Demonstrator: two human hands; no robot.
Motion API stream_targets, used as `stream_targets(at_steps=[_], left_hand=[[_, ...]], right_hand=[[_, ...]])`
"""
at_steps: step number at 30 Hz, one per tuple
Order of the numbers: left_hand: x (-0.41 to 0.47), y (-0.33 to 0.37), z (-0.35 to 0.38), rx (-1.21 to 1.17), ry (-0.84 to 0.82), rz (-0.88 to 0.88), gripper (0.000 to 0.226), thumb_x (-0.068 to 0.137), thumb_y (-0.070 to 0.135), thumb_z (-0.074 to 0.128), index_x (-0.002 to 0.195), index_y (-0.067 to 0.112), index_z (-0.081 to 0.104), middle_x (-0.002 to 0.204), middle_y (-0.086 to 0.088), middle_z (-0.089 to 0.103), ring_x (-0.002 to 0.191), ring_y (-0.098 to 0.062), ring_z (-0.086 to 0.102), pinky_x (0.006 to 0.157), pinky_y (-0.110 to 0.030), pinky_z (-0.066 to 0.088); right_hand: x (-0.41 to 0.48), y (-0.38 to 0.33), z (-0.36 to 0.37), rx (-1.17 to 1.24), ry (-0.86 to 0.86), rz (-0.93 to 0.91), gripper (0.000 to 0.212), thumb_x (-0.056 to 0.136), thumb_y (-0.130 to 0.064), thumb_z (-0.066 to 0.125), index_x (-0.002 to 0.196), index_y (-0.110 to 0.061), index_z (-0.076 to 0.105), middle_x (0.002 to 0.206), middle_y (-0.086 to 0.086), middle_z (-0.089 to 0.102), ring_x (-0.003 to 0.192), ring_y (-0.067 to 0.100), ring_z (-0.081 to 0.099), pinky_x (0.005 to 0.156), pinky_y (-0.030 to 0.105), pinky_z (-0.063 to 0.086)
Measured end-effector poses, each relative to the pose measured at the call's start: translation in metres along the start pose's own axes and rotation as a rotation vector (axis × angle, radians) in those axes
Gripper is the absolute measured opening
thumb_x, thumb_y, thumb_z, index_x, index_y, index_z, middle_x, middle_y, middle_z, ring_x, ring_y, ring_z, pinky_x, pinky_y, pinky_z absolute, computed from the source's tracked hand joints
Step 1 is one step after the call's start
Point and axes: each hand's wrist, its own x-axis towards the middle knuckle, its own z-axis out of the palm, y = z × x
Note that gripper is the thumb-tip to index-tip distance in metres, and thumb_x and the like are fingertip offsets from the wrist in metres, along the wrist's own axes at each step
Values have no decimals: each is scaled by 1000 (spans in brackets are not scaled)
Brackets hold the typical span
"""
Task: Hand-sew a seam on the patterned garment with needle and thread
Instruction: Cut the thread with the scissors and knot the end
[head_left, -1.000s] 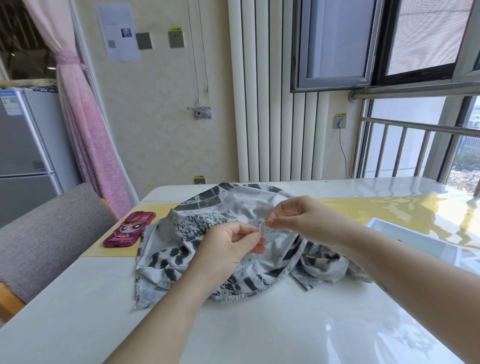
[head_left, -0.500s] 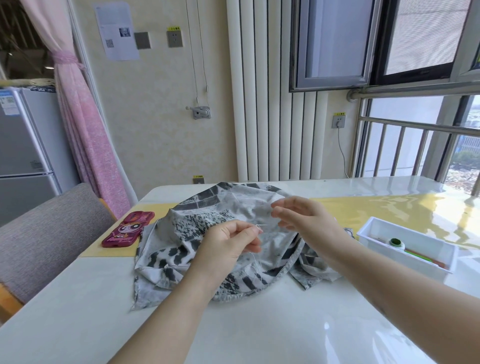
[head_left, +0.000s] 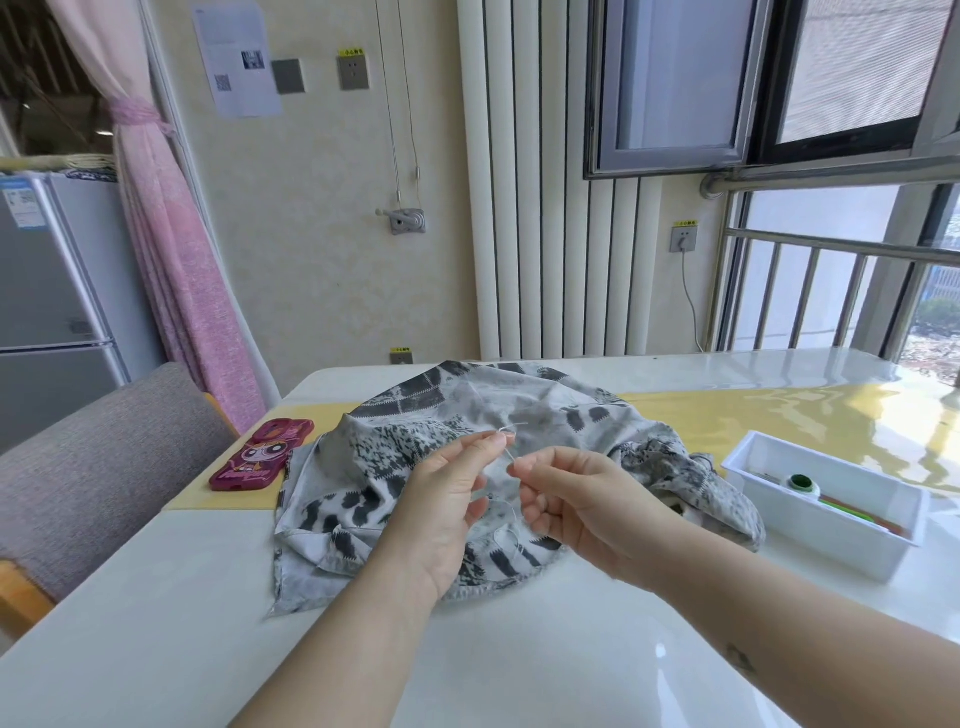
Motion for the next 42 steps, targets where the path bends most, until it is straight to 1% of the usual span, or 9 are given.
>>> stream_targets(at_steps=[4, 11, 18, 22, 24, 27, 32, 39, 42], left_hand=[[-1, 4, 2, -35, 11, 2, 6, 73, 28, 71, 75, 24, 75, 85, 11, 61, 84, -11, 46, 77, -26, 38], [-1, 10, 5, 1, 36, 42, 23, 82, 23, 68, 62, 31, 76, 73, 19, 64, 79, -8, 45, 74, -24, 38], [2, 13, 5, 11, 33, 59, 13, 80, 22, 70, 68, 26, 73, 69, 17, 59, 73, -7, 43, 68, -23, 36], [2, 13, 3, -12, -25, 58, 4, 81, 16, 69, 79, 20, 69, 75, 7, 59, 60, -5, 44, 52, -17, 35], [1, 15, 2, 46, -62, 105, 6, 86, 12, 64, 83, 16, 66, 77, 5, 68, 56, -5, 55, 48, -14, 38], [0, 16, 0, 311, -76, 258, 7, 91, 12, 61, 86, 15, 65, 79, 4, 75, 70, -9, 70, 58, -15, 49], [3, 13, -1, 457, -85, 344, 10, 88, 11, 65, 82, 19, 68, 75, -1, 74, 76, -17, 71, 74, -24, 54], [4, 10, -5, 453, -97, 342, 13, 87, 10, 66, 81, 21, 68, 72, 1, 73, 75, -16, 71, 74, -26, 53], [4, 11, -5, 440, -99, 337, 14, 87, 7, 66, 81, 19, 68, 71, 0, 73, 73, -16, 71, 72, -24, 52]], right_hand=[[0, 0, -3, -29, 11, -2, 14, 76, -16, 67, 80, -6, 59, 58, 3, 56, 49, 10, 53, 50, 19, 45], [-1, -3, -6, -97, 0, 23, 10, 85, -10, 64, 78, -8, 57, 59, 4, 57, 49, 11, 52, 57, 22, 44], [-3, -5, -7, -114, -14, 52, 12, 80, -14, 66, 77, -8, 56, 60, 3, 58, 50, 11, 53, 55, 19, 46], [-3, -10, -7, -276, -1, 52, 6, 85, -13, 66, 85, -9, 61, 69, 1, 62, 54, 11, 55, 59, 21, 47], [-3, -17, -9, -517, 76, -47, 12, 86, -14, 66, 98, -13, 64, 81, -3, 65, 58, 7, 57, 60, 19, 46], [-4, -35, -12, -844, 205, -391, 19, 83, -18, 70, 100, -24, 64, 95, -6, 65, 57, 0, 53, 58, 13, 43], [-5, -42, -12, -1272, 103, -763, 23, 80, -19, 74, 101, -25, 68, 92, -11, 62, 65, 8, 55, 63, 16, 45], [-6, -37, -10, -1302, 120, -933, 17, 83, -37, 63, 91, -23, 71, 82, -14, 59, 57, 8, 49, 57, 22, 46], [-5, -36, -9, -1288, 141, -913, 12, 84, -31, 64, 85, -22, 71, 79, -15, 58, 57, 9, 51, 56, 25, 47]])
